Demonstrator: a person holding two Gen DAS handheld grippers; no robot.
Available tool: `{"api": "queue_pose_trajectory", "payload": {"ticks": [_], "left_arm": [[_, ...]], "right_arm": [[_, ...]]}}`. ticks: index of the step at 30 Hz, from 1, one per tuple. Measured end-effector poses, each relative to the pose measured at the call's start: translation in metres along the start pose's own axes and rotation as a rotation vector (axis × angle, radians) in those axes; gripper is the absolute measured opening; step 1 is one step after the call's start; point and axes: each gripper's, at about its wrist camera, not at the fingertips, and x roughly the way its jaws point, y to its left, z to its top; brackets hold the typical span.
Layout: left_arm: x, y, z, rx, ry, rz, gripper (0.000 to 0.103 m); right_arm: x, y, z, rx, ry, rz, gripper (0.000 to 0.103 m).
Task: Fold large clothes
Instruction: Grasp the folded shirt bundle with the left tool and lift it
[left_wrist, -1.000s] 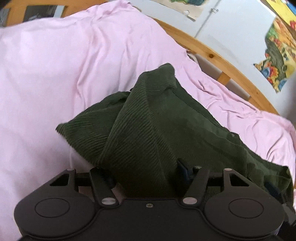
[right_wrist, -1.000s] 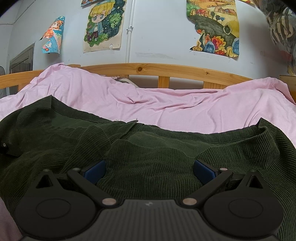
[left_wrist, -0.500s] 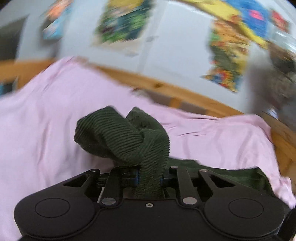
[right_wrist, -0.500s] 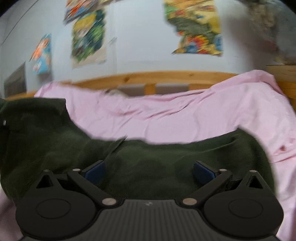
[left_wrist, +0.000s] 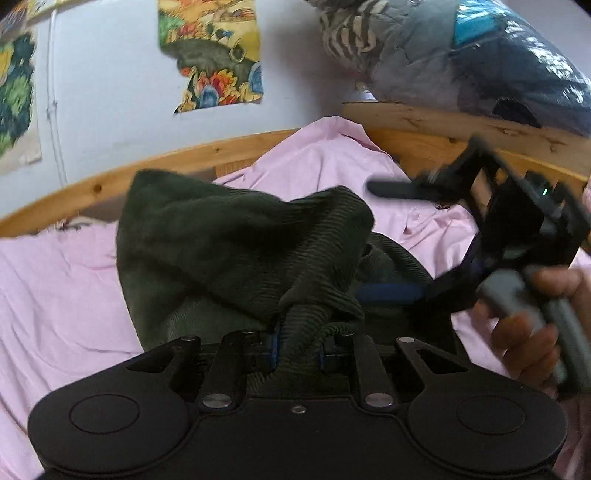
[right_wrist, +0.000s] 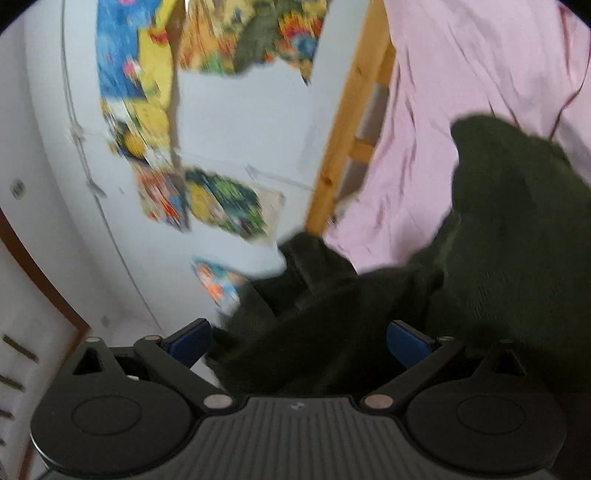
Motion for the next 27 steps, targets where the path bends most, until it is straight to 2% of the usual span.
{"api": "queue_pose_trajectory", "payload": {"ticks": [2,4,9,11,15,18,22,24,25,26,27], "left_arm": [[-0.003,-0.001,-0.004,0.006,-0.006,-0.006,0.018],[-0.004,-0.002,-0.008,0.021,-0.005,-0.004,0.018],[-0.009,-0.006,-0.012,0.1,0.004,-0.001,0.018],[-0.008,-0.016,-0.014,0.157,0.01,0.004,0.018],[-0.009,-0.034,-0.017,0.26,0.023,-0.015,0.017],[-0.004,-0.049,-0.016,0.326,0.038,-0.048,0.017],[0.002,-0.072,-0.014,0.436,0.054,-0.075,0.017],[0.007,-0.082,-0.01,0.478,0.073,-0.097,0.017],[0.008,-0.085,-0.008,0.504,0.076,-0.114,0.017],[0.009,-0.087,-0.005,0.518,0.071,-0.131,0.017],[0.01,-0.088,-0.001,0.517,0.07,-0.156,0.017]], "right_arm": [[0.013,-0.005,-0.004,-0.008,0.028,-0.009,0.103],[0.023,-0.016,-0.008,0.056,0.046,0.041,0.103],[0.048,-0.043,-0.016,0.224,-0.01,0.184,0.103],[0.057,-0.049,-0.011,0.237,-0.043,0.217,0.103],[0.057,-0.046,0.002,0.181,-0.097,0.208,0.103],[0.046,-0.035,0.005,0.128,-0.101,0.184,0.103],[0.019,-0.01,0.008,-0.015,-0.081,0.129,0.103],[0.007,0.01,0.004,-0.132,-0.079,0.075,0.086],[0.001,0.02,0.0,-0.194,-0.081,0.026,0.06],[-0.006,0.028,-0.004,-0.246,-0.094,-0.032,0.028],[-0.013,0.033,-0.008,-0.274,-0.118,-0.096,0.022]]}}
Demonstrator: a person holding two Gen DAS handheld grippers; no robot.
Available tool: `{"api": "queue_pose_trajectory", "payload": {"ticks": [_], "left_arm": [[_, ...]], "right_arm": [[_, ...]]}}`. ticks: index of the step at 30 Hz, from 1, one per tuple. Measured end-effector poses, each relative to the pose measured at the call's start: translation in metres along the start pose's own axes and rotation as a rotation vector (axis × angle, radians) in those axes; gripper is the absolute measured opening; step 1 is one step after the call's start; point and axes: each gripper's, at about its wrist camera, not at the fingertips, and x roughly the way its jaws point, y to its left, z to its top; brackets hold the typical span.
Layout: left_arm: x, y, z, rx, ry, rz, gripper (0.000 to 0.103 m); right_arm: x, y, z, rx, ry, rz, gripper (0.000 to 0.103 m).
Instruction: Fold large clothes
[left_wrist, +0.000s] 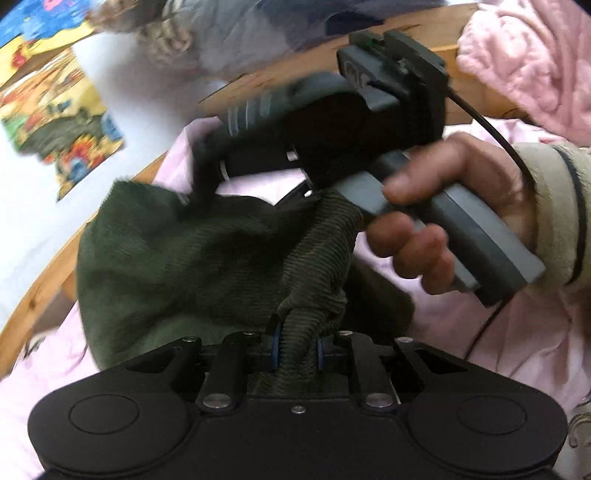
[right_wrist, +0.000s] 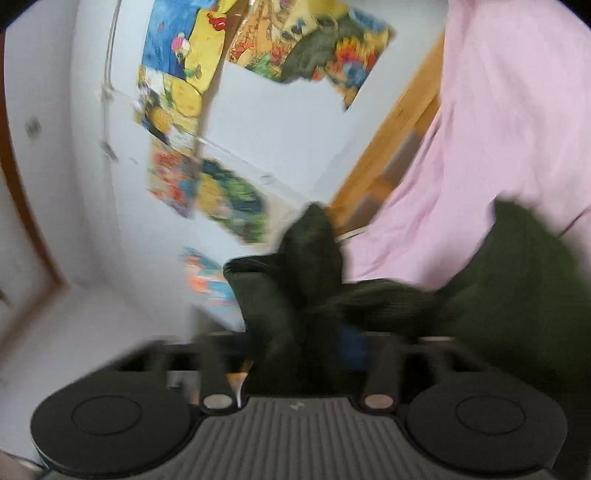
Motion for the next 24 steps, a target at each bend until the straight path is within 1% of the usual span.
{"api": "queue_pose_trajectory", "payload": {"ticks": [2,3,5,6,8,10,12,14,17,21,24], "left_arm": [[0.003,0.003,0.003,-0.04,-0.014,-0.069,0.018],[0.006,0.003,0.004,-0.064,-0.025,-0.101,0.018],[0.013,-0.001,0.003,-0.106,-0.045,-0.167,0.018],[0.017,-0.005,0.001,-0.109,-0.052,-0.193,0.019],[0.024,-0.015,-0.004,-0.097,-0.048,-0.216,0.019],[0.031,-0.023,-0.01,-0.071,-0.029,-0.219,0.02],[0.037,-0.025,-0.012,-0.05,-0.007,-0.217,0.02],[0.037,-0.021,-0.012,-0.079,0.0,-0.229,0.021],[0.031,-0.003,-0.008,-0.158,-0.003,-0.248,0.021],[0.014,0.012,-0.016,-0.227,-0.034,-0.251,0.027],[-0.001,0.025,-0.031,-0.36,-0.051,-0.31,0.033]], "right_arm": [[-0.021,0.002,-0.004,0.017,-0.056,-0.079,0.02],[-0.034,0.005,-0.006,0.016,-0.083,-0.133,0.019],[-0.053,0.013,-0.013,-0.051,-0.112,-0.239,0.019],[-0.062,0.015,-0.017,-0.073,-0.122,-0.293,0.019],[-0.074,0.008,-0.025,-0.053,-0.133,-0.361,0.019],[-0.075,0.0,-0.033,-0.038,-0.131,-0.424,0.019],[-0.072,-0.005,-0.037,-0.022,-0.124,-0.446,0.019],[-0.066,-0.002,-0.038,-0.029,-0.13,-0.459,0.019],[-0.058,0.0,-0.039,-0.052,-0.129,-0.455,0.019],[-0.056,0.0,-0.039,-0.07,-0.111,-0.446,0.019],[-0.058,0.003,-0.043,-0.064,-0.127,-0.469,0.019]]}}
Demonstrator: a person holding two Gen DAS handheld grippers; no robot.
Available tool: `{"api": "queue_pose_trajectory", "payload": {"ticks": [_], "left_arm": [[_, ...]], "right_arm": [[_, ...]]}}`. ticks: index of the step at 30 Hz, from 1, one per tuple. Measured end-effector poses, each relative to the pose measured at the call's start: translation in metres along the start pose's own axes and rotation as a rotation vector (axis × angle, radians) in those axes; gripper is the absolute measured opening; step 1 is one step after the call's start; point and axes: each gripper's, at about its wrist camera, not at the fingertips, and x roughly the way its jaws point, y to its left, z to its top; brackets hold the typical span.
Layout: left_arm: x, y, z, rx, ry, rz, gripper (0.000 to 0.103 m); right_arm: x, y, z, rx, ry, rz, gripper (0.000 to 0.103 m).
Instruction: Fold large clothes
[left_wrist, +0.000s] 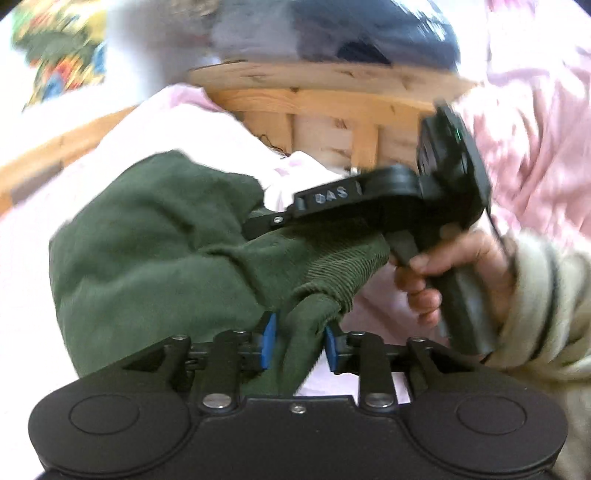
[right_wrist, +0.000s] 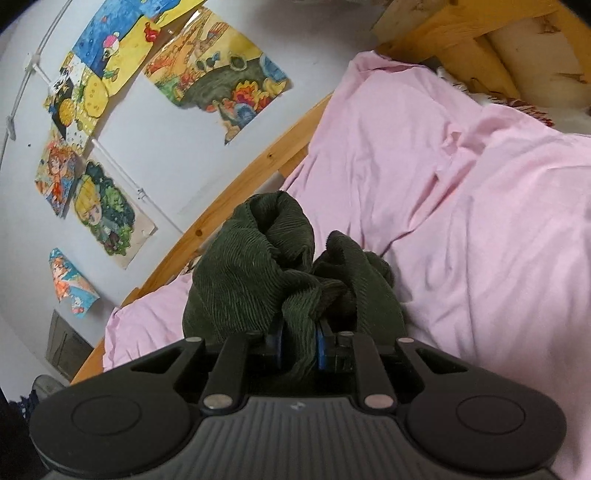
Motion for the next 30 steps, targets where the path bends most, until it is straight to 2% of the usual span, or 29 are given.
{"api": "queue_pose_trajectory", "payload": {"ticks": [1,3,4,7,9,11,13,15,17,22,25,27,30], "left_arm": [[-0.008,0.005,-0.002,-0.06,-0.009,-0.035,0.036],[-0.026,0.023,-0.004,-0.188,-0.082,-0.088,0.067],[-0.034,0.031,-0.004,-0.244,-0.121,-0.083,0.078],[-0.048,0.057,0.0,-0.404,-0.209,-0.038,0.091],[-0.044,0.072,0.006,-0.477,-0.204,0.058,0.094],[-0.03,0.083,0.01,-0.481,-0.168,0.165,0.094],[-0.015,0.092,0.008,-0.475,-0.108,0.219,0.094],[0.004,0.1,0.008,-0.479,-0.044,0.225,0.094],[0.016,0.102,0.004,-0.454,0.0,0.236,0.1],[0.021,0.1,0.0,-0.429,0.018,0.248,0.102],[0.024,0.101,0.001,-0.417,0.03,0.246,0.102],[0.018,0.1,-0.004,-0.421,0.026,0.242,0.102],[0.019,0.103,-0.007,-0.438,0.022,0.235,0.102]], "right_arm": [[-0.003,0.0,-0.002,0.008,0.0,-0.011,0.019],[-0.008,-0.001,-0.006,0.007,0.015,-0.048,0.019],[-0.01,0.0,-0.007,-0.004,0.02,-0.07,0.019],[-0.016,0.007,-0.008,-0.027,0.01,-0.095,0.019],[-0.017,0.015,-0.011,-0.067,0.003,-0.107,0.018],[-0.016,0.019,-0.012,-0.098,0.002,-0.118,0.018],[-0.017,0.02,-0.014,-0.106,-0.003,-0.124,0.018],[-0.018,0.018,-0.014,-0.095,-0.005,-0.123,0.018],[-0.019,0.016,-0.012,-0.087,-0.008,-0.121,0.018],[-0.026,0.019,-0.008,-0.094,-0.045,-0.133,0.018],[-0.039,0.016,-0.002,-0.07,-0.128,-0.15,0.032],[-0.046,0.012,0.001,-0.044,-0.182,-0.16,0.061],[-0.052,0.003,0.006,-0.008,-0.252,-0.165,0.069]]}}
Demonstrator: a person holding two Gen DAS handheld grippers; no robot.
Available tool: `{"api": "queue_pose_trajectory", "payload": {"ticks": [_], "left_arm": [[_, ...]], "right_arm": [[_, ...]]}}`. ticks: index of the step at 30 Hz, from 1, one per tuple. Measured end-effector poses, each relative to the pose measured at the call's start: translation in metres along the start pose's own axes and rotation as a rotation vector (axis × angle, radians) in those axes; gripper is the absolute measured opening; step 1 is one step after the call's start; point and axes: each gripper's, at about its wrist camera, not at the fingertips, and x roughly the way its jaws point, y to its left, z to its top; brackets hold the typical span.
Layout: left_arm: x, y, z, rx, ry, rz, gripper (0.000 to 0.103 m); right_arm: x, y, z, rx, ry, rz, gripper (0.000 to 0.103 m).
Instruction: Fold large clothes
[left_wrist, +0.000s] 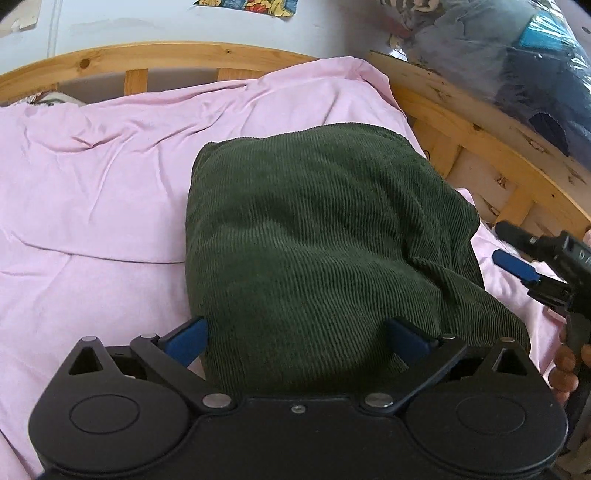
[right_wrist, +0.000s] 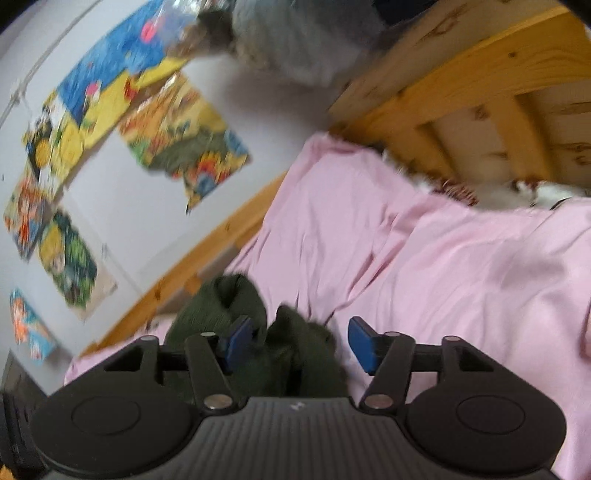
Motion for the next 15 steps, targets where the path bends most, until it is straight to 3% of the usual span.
{"api": "queue_pose_trajectory", "payload": {"ticks": [6,10,12,15], "left_arm": [[0.001,-0.002,0.001,-0.008,0.005,0.003,0.102],[-0.002,0.002,0.001,-0.058,0.014,0.001,0.102],[-0.005,0.005,-0.001,-0.09,0.021,-0.015,0.102],[-0.011,0.009,-0.006,-0.112,0.004,-0.035,0.102]], "right_arm": [[0.011,0.002,0.014,-0.028,-0.066,0.083,0.097],[0.04,0.017,0.021,-0.144,-0.026,0.166,0.103],[0.05,0.02,0.015,-0.135,-0.014,0.225,0.103],[0.073,0.024,0.009,-0.169,0.053,0.199,0.103]]}}
